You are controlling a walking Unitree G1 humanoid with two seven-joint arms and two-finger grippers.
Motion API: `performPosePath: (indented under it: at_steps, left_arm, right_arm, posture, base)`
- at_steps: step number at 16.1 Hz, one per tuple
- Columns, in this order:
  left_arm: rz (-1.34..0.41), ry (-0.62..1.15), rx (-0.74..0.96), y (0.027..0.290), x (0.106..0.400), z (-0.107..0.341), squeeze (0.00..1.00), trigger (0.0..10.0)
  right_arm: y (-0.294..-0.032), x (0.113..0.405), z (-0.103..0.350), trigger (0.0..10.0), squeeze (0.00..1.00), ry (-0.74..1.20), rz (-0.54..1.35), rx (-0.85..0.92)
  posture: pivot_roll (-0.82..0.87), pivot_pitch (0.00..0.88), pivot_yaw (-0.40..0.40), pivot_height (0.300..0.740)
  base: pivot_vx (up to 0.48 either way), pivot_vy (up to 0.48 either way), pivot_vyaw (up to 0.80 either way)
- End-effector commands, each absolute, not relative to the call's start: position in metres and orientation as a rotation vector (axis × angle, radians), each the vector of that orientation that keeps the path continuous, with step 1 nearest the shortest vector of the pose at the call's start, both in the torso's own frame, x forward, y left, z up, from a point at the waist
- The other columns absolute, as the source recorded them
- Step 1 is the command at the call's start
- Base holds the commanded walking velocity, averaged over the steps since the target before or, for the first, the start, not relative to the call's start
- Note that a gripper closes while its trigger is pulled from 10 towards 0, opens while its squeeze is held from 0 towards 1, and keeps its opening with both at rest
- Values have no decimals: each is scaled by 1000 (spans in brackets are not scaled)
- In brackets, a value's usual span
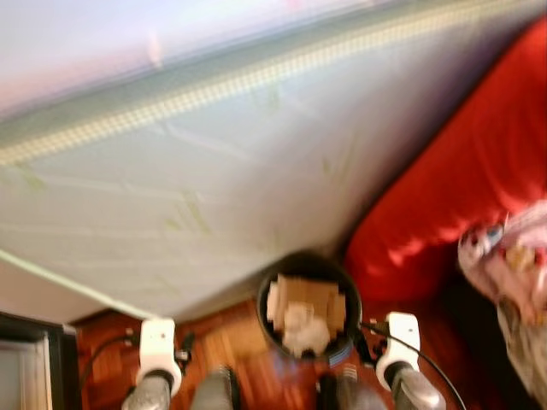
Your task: Clean up the room
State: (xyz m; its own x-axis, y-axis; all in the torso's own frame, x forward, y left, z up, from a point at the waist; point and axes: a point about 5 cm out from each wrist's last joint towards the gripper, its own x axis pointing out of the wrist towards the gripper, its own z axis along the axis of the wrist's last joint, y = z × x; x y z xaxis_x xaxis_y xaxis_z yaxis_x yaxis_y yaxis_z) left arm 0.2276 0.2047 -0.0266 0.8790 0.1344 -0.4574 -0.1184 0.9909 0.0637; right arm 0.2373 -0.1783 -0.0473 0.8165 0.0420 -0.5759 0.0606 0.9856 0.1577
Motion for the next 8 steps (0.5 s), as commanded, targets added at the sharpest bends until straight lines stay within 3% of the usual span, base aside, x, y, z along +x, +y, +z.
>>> performPosePath:
  at_steps: [1,8]
  left_arm:
    - [146,537,30,208,217,-38,0,10000]
    - [101,719,16,194,217,-59,0,10000]
  right_arm:
    - [-178,222,-59,10000,0,688,-26,182]
    - [-198,202,-71,10000,0,818,-66,148]
  posture:
    - [2,144,3,740]
    - [-47,8,-9,740]
  base:
    - [0,0,0]
    - [0,0,0]
